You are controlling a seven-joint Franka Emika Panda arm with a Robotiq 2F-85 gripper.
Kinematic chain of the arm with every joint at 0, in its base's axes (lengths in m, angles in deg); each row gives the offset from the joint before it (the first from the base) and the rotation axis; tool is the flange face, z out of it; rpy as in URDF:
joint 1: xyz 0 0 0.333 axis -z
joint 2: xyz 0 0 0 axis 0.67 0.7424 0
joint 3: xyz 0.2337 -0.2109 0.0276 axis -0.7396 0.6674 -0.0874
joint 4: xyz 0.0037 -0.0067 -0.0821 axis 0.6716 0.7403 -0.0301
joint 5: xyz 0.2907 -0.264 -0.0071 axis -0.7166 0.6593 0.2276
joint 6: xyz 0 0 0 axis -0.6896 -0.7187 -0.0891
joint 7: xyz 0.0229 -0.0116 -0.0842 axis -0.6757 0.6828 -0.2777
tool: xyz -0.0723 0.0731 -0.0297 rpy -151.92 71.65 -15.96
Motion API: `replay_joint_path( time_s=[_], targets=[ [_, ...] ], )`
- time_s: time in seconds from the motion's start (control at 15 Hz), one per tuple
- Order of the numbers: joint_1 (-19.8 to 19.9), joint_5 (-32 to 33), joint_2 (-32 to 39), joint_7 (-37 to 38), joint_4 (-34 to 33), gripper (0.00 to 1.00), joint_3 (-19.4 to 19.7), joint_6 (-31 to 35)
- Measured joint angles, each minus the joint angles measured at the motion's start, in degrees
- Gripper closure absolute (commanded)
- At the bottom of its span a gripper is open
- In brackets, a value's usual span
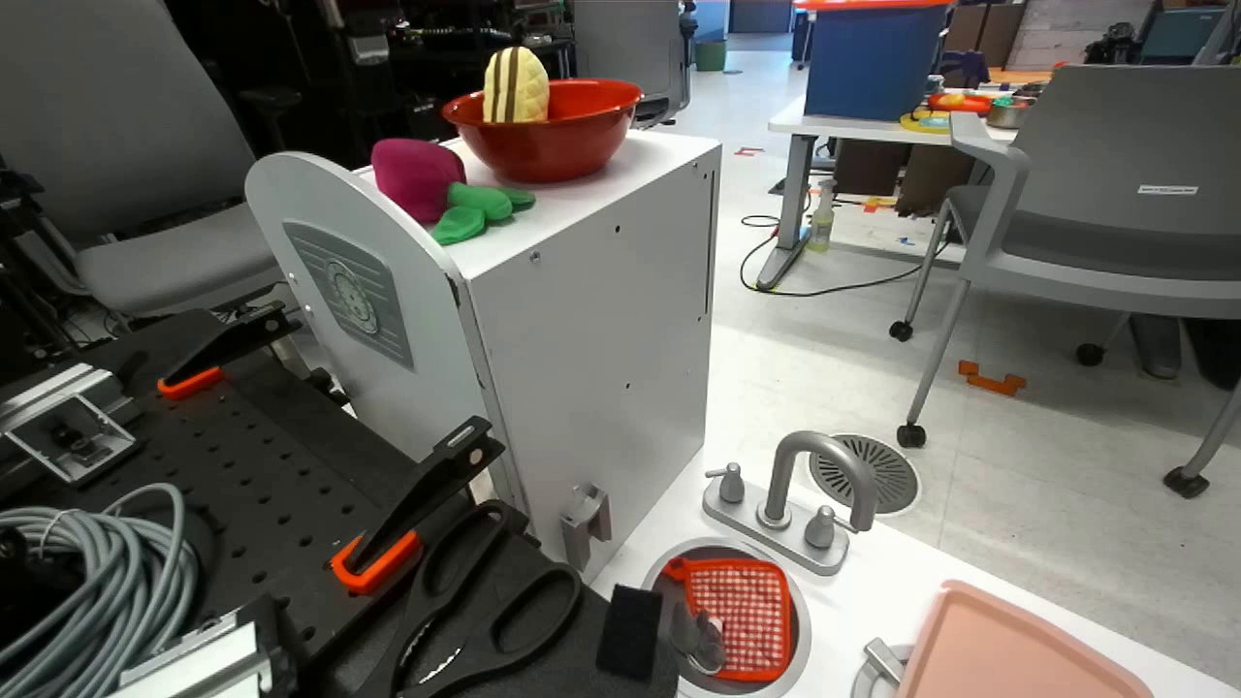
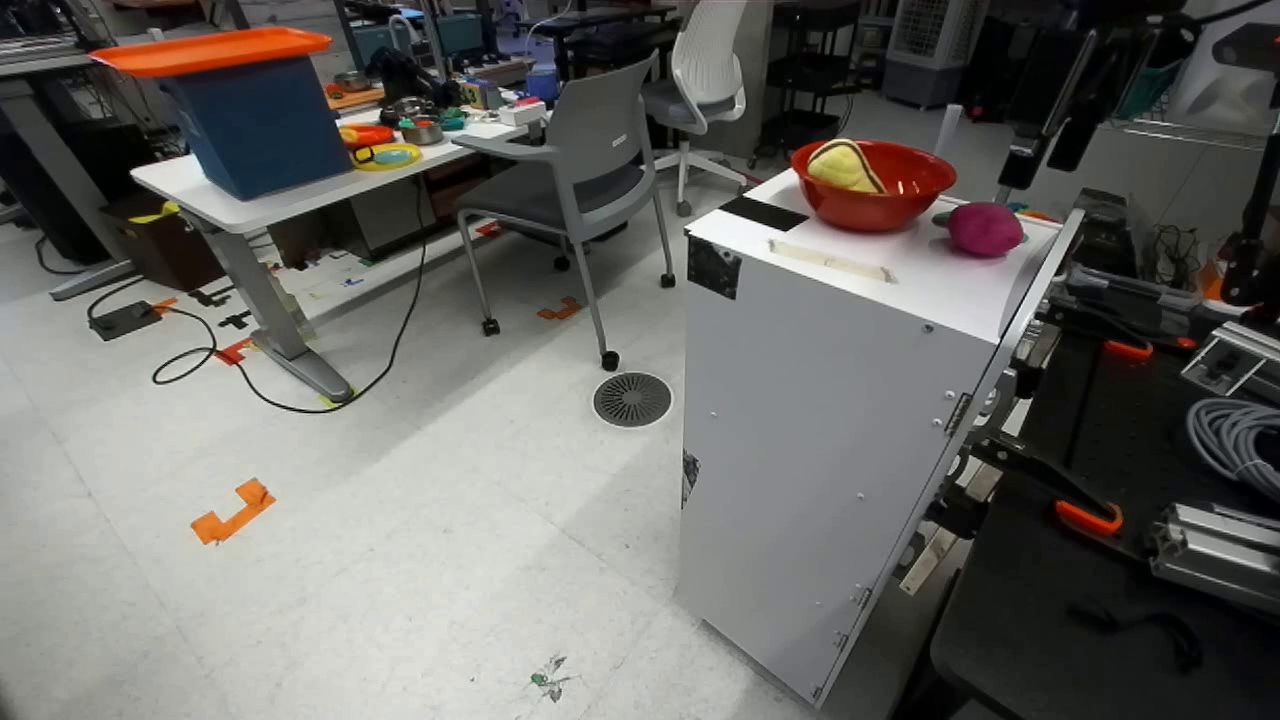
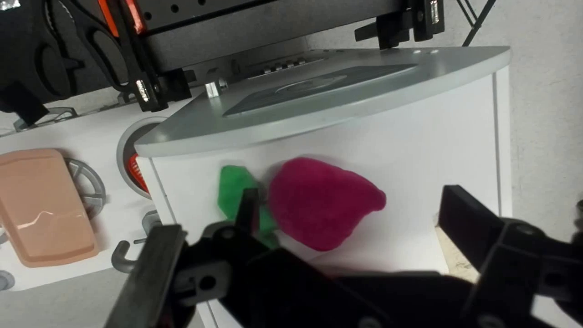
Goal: Put the beetroot plushie in the bowl
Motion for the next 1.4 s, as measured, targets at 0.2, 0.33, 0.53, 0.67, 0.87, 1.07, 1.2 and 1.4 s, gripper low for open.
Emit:
replay_joint_path(
  time_s=[0.2,0.33,0.53,0.67,0.87,1.07,1.2,1.4],
  targets=[
    [1.3,0.1,0.0,0.1,0.2,0.00,0.1,0.0],
    [2.0,0.4,0.2,0.5,0.3,0.00,0.2,0.0],
    [2.7,1.7,0.6,1.4,0.4,0.00,0.2,0.0],
    [2.8,2.3,0.8,1.8,0.4,0.00,0.2,0.0],
    [2.5,0.9,0.5,0.7,0.2,0.00,0.2,0.1],
    [2.6,1.0,0.8,0.7,0.2,0.00,0.2,0.1],
    [2.6,1.4,0.9,0.9,0.2,0.00,0.2,0.0],
    [2.6,4.7,1.3,1.7,0.2,0.00,0.2,-0.3]
  ],
)
